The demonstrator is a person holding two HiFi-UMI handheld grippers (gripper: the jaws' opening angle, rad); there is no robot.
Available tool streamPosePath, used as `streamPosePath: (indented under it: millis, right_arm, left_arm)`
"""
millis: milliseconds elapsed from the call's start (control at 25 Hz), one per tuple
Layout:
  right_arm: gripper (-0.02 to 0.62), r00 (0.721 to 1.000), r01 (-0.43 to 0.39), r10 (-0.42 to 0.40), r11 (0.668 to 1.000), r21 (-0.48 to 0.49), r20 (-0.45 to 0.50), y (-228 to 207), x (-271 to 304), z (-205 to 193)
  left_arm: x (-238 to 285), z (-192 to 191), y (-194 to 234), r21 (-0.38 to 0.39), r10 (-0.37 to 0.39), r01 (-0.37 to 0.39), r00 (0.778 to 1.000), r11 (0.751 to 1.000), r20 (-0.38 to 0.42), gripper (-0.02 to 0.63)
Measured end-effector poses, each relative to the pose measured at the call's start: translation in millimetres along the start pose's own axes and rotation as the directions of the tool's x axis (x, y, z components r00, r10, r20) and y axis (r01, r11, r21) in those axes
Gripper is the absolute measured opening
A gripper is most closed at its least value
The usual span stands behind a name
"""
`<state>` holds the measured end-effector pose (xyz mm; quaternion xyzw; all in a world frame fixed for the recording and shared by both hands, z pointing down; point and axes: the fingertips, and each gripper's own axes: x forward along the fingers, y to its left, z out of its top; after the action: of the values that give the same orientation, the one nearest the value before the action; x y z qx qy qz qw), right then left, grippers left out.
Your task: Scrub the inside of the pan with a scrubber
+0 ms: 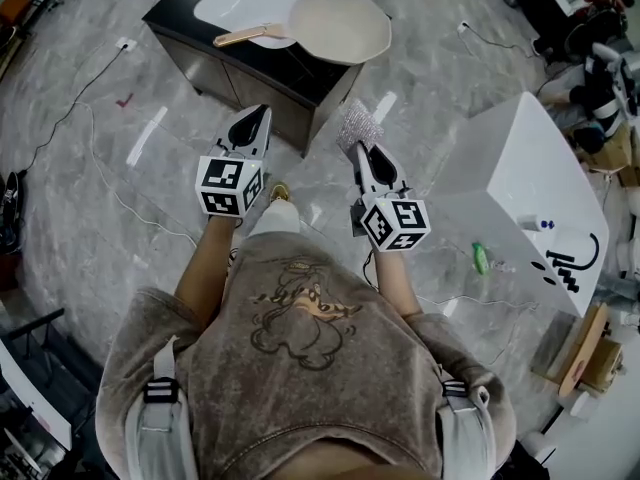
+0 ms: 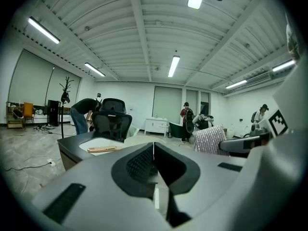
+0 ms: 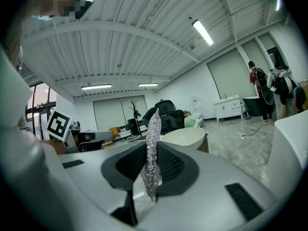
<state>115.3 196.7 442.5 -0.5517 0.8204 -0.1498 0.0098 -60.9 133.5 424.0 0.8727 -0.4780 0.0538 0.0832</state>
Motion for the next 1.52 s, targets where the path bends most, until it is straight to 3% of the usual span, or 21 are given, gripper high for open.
streamPosePath:
  millis: [600, 1040, 1520]
  right_arm:
    - [0.080, 0.999, 0.041, -0.041, 0.999, -0.001, -0.002, -34, 139, 45]
    - [0.080, 0.998, 0.070, -0.070, 0.998, -0.006, -0.006, -62, 172, 64]
    - [0.080, 1.000, -0.015, 0.015, 1.000, -0.001, -0.005, -122, 233, 87]
  left_arm:
    - [116, 43, 90, -0.021, -0.065, 0.065, 0.998, 0.998, 0.003, 0.020]
    - [170, 53, 98, -0.017, -0.116, 0.116, 0.993, 0.993, -0.006, 0.020]
    - [239, 56, 106, 0.001, -0.086, 0.086, 0.996, 0.996, -0.029, 0.021]
